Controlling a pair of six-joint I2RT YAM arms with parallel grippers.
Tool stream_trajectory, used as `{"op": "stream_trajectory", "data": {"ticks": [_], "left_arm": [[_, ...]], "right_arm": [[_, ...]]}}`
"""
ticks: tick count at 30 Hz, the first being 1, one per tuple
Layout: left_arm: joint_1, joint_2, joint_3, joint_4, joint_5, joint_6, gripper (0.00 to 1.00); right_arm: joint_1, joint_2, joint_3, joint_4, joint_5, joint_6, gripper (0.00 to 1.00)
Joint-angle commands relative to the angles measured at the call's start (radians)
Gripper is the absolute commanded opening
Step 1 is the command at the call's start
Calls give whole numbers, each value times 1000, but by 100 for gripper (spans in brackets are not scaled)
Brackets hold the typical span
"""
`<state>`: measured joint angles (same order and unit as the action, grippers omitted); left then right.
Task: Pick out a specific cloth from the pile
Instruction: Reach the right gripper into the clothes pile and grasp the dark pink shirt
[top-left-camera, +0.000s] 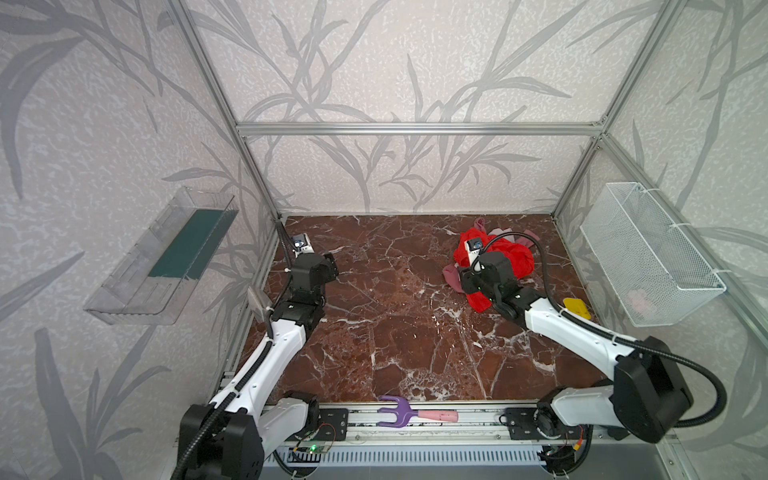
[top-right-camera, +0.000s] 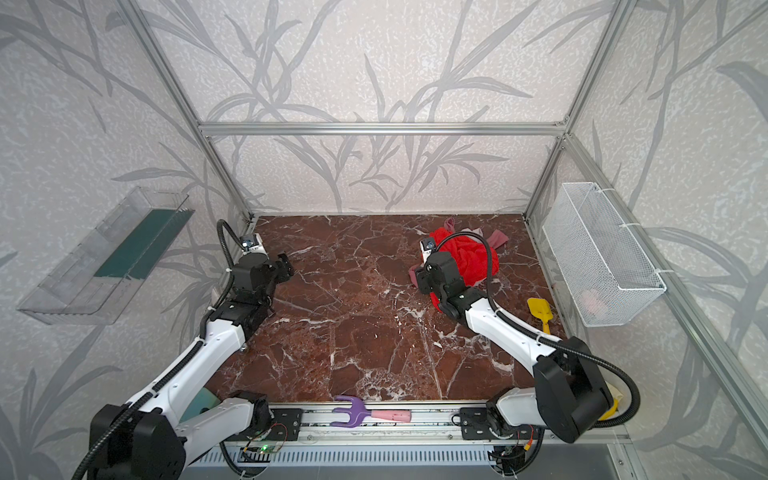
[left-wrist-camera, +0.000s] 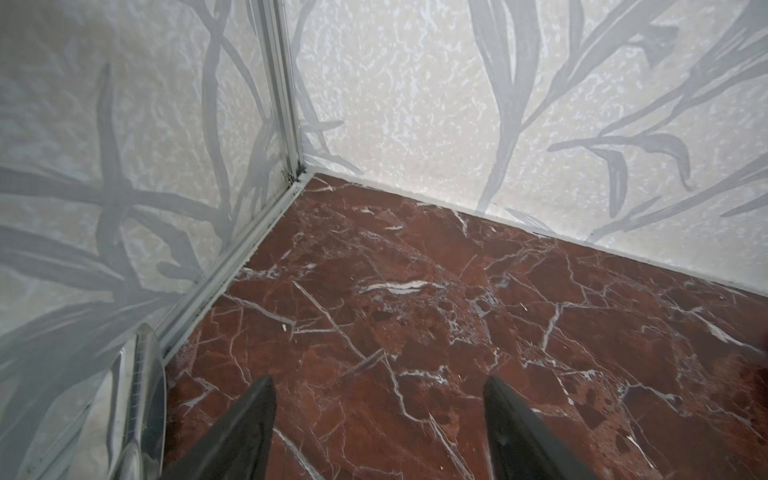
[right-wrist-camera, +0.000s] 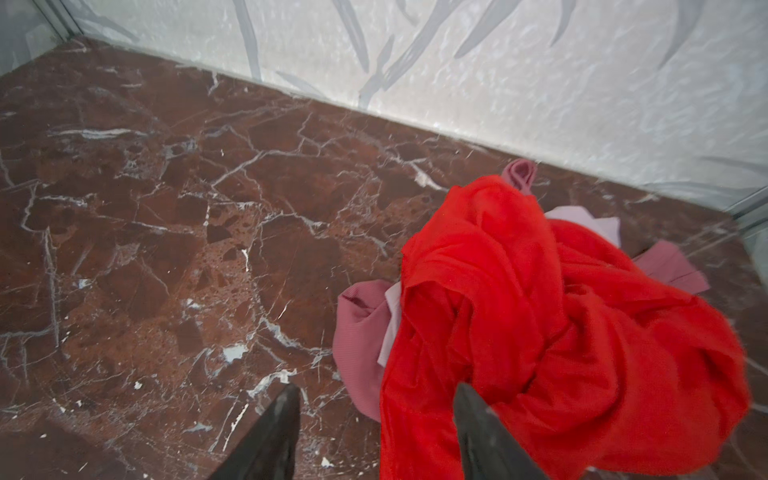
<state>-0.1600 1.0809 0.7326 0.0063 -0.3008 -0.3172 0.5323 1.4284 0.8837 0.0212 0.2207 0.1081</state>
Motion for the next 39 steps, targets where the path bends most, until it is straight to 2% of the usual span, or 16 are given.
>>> {"op": "stream_trajectory", "data": {"ticks": [1, 7, 17, 24, 30, 32, 33, 35, 37, 39], "left_arm": [[-6, 2, 25, -144, 85, -102, 76], [-9, 4, 26, -174, 120, -119, 76], [-9, 0, 20, -206, 127, -99, 76], [-9, -1, 20, -206, 126, -89, 76], [-9, 5, 17, -195, 127, -87, 76], [-8, 10, 17, -196, 127, -86, 76], [-9, 11, 17, -195, 129, -85, 76], [-9, 13, 18, -195, 128, -84, 76], [-9, 12, 19, -195, 124, -86, 76], [-9, 7, 19, -198, 123, -85, 76]], "right_arm": [[6, 111, 81, -105, -56, 60, 53], [9, 295, 200, -175, -86, 91, 43], [9, 471, 344, -278, -35, 118, 43], [8, 537, 393, -303, 16, 131, 51], [8, 594, 455, -353, 65, 136, 52], [8, 616, 481, -378, 82, 144, 46], [9, 627, 493, -389, 100, 151, 39], [9, 638, 511, -406, 122, 156, 24], [9, 641, 524, -415, 141, 154, 2], [9, 620, 522, -420, 143, 153, 0]]}}
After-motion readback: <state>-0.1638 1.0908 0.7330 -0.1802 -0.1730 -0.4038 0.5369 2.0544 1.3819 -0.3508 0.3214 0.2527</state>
